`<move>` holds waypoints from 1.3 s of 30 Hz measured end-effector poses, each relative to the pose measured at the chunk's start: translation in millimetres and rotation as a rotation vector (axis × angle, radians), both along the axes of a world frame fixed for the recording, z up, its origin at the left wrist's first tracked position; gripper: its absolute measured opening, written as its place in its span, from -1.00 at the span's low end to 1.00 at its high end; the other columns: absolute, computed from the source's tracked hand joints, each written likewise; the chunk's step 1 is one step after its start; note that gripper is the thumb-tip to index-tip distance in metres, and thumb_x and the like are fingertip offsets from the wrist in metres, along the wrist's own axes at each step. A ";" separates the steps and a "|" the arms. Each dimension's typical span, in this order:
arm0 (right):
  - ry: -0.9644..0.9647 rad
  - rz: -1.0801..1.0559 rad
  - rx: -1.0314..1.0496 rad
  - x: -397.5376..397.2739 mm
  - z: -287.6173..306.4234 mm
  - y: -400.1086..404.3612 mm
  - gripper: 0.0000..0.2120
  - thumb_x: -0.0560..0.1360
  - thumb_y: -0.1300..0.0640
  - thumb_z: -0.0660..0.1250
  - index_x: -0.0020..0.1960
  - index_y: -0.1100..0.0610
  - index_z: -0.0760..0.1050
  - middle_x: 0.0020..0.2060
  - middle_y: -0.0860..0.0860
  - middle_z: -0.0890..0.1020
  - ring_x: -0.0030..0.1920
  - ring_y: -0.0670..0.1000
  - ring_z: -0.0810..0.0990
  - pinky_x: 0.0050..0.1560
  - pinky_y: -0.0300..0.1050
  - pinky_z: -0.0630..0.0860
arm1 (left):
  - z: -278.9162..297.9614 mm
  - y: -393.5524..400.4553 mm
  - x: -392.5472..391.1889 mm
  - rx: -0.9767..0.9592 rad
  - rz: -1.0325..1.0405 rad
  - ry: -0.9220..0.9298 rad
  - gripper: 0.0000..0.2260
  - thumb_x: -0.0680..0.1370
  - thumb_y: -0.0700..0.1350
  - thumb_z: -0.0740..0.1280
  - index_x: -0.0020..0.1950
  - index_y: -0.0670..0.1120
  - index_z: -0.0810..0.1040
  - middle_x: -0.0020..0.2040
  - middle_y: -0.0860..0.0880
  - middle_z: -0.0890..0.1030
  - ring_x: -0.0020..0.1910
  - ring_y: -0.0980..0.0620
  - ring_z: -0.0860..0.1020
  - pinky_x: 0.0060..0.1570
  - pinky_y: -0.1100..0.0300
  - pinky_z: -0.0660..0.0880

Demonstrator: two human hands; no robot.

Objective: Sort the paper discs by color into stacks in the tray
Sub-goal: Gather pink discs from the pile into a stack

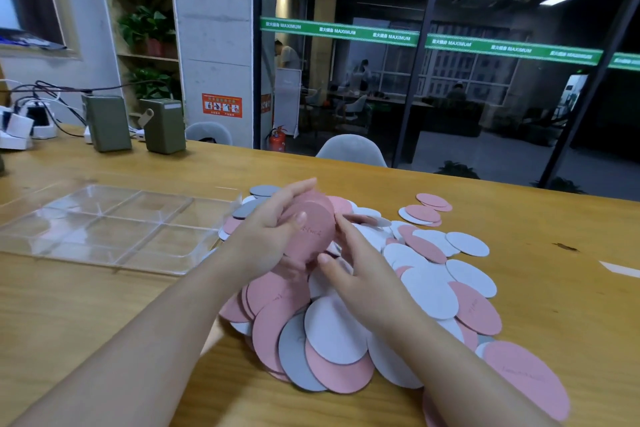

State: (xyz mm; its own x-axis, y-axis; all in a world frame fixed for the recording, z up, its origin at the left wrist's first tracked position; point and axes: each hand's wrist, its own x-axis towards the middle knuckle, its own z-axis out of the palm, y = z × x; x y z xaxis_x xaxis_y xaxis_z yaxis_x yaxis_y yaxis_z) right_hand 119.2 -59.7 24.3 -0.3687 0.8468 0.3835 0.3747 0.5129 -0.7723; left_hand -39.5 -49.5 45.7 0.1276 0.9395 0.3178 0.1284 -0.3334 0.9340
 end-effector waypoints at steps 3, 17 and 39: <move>-0.133 -0.105 0.127 -1.4 -0.3 2.2 -0.70 0.53 0.12 0.30 0.24 -0.07 0.43 0.03 -0.25 0.53 0.09 -0.26 0.46 0.10 -0.41 0.36 | 8.0 -1.5 -12.9 0.061 0.073 0.006 -0.56 0.62 -0.24 0.18 0.22 0.34 0.32 0.11 0.19 0.49 0.09 -0.01 0.55 -0.12 -0.04 0.61; -0.522 -0.021 -0.050 -43.9 6.5 -3.1 -0.58 0.34 -0.07 0.46 0.13 0.04 0.45 0.03 -0.05 0.35 0.04 -0.06 0.39 0.00 -0.20 0.37 | -16.4 -16.9 -56.9 -0.020 0.307 -0.220 -0.61 0.63 -0.22 0.17 0.11 0.32 0.44 0.29 0.00 0.43 0.15 -0.12 0.50 -0.41 0.11 0.60; 0.192 -0.159 -0.098 -42.7 6.1 -8.1 -0.85 0.54 0.20 0.27 -0.18 0.02 0.46 -0.33 -0.06 0.62 -0.34 -0.16 0.60 -0.19 -0.20 0.58 | -14.5 -27.9 -47.0 0.081 0.157 -0.096 -0.77 0.46 -0.18 0.38 0.08 0.06 0.57 -0.10 0.31 0.61 -0.16 0.14 0.65 -0.37 0.09 0.62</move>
